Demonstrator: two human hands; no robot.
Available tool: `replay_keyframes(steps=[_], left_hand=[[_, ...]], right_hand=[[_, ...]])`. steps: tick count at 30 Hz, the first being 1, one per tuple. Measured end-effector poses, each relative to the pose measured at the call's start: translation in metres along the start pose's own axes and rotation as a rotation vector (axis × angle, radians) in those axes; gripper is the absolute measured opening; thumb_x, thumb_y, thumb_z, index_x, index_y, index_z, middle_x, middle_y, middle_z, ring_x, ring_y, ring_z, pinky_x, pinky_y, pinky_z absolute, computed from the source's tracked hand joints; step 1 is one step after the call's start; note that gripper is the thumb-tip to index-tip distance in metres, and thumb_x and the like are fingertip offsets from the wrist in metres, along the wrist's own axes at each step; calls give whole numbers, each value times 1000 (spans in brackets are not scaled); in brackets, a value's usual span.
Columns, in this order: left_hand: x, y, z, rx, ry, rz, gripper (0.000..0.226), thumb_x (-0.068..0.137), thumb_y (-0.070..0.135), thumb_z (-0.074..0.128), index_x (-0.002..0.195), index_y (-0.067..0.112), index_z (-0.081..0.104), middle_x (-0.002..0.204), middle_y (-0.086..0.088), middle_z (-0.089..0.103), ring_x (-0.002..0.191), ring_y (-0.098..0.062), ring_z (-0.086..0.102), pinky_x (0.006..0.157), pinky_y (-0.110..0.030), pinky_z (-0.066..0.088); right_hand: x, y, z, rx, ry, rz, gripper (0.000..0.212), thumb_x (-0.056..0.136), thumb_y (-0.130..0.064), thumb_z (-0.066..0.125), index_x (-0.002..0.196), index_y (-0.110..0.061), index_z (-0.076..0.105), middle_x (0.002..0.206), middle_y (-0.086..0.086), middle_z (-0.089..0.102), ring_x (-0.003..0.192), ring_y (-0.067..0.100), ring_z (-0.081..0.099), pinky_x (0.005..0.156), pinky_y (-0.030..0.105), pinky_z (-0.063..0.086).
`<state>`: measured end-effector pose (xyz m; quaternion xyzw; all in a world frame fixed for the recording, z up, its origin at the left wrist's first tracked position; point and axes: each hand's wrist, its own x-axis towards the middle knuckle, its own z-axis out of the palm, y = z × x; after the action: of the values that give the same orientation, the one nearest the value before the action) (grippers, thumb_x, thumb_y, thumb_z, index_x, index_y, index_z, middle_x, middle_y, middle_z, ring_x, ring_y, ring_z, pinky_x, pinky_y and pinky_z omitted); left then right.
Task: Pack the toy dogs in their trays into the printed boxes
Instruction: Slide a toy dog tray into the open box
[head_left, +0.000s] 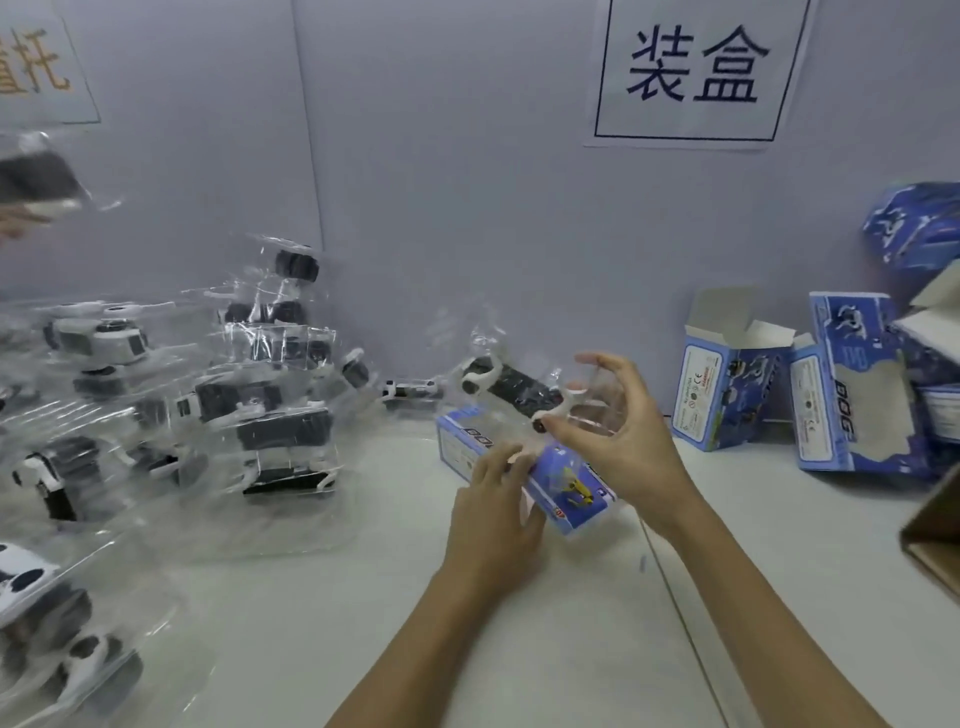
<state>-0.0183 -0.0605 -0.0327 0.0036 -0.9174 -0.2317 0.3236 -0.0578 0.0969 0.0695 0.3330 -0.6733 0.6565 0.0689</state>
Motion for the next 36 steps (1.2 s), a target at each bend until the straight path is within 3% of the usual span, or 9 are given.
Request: replay_keyframes(steps=[9,14,18,21,26,28,30,32,36], left_hand=[[19,-40,-3,-214,195,-235,20,103,35,62,117,28,75,132,15,63,131,-3,52,86,-21,48],[30,-33,-14,-500,278,-405,31,103,42,60,85,21,72,86,19,63,84,9,56,73,-7,38],[40,-29,-16,-662,279,-515,54,101,48,63,80,-1,56,81,2,52,76,-13,44,70,-27,34],[54,-23,-25,-735,304,-550,56,98,52,65,83,-1,62,83,0,54,78,-17,44,72,-33,36],[91,-27,-55,-739,149,-504,47,92,54,73,67,17,60,65,3,45,62,-12,40,60,-26,31],[100,-32,-62,-631,5,-437,43,90,57,73,70,21,65,74,5,53,69,-10,46,69,-25,36],[104,-38,-65,-521,-117,-370,49,87,63,71,78,15,66,85,-1,51,78,-14,43,74,-32,32],[103,-43,-67,-488,-195,-326,64,83,70,67,82,6,70,93,-2,49,82,-16,42,76,-34,31],[96,-47,-71,-468,-182,-308,90,75,77,64,79,-13,62,83,-7,45,75,-19,36,70,-34,26]], right_hand=[[-19,35,-34,118,305,-31,75,82,-3,86,144,-25,49,123,-1,66,115,13,69,91,20,56],[-27,29,-56,70,314,-47,68,80,-11,86,140,-13,53,126,-12,68,122,4,65,106,22,51],[-31,24,-76,61,206,-60,66,74,-18,86,134,-14,57,125,-12,71,122,3,65,102,11,46],[-31,24,-81,16,86,-75,60,76,-16,87,129,-16,59,127,-11,71,124,6,65,102,10,45],[-35,32,-69,-161,-12,-102,64,80,-2,87,132,-23,56,134,-11,67,128,9,63,108,18,45],[-38,33,-61,-294,-3,-151,69,79,-2,87,134,-29,56,136,-16,65,129,7,60,108,16,43],[-39,32,-51,-401,11,-249,70,79,0,87,135,-28,57,140,-20,61,132,4,57,110,17,41],[-40,31,-42,-444,-4,-335,70,78,3,86,134,-24,56,145,-18,57,136,7,55,117,32,42],[-40,33,-38,-478,33,-399,73,75,7,85,135,-22,55,148,-13,55,139,12,52,119,55,41]])
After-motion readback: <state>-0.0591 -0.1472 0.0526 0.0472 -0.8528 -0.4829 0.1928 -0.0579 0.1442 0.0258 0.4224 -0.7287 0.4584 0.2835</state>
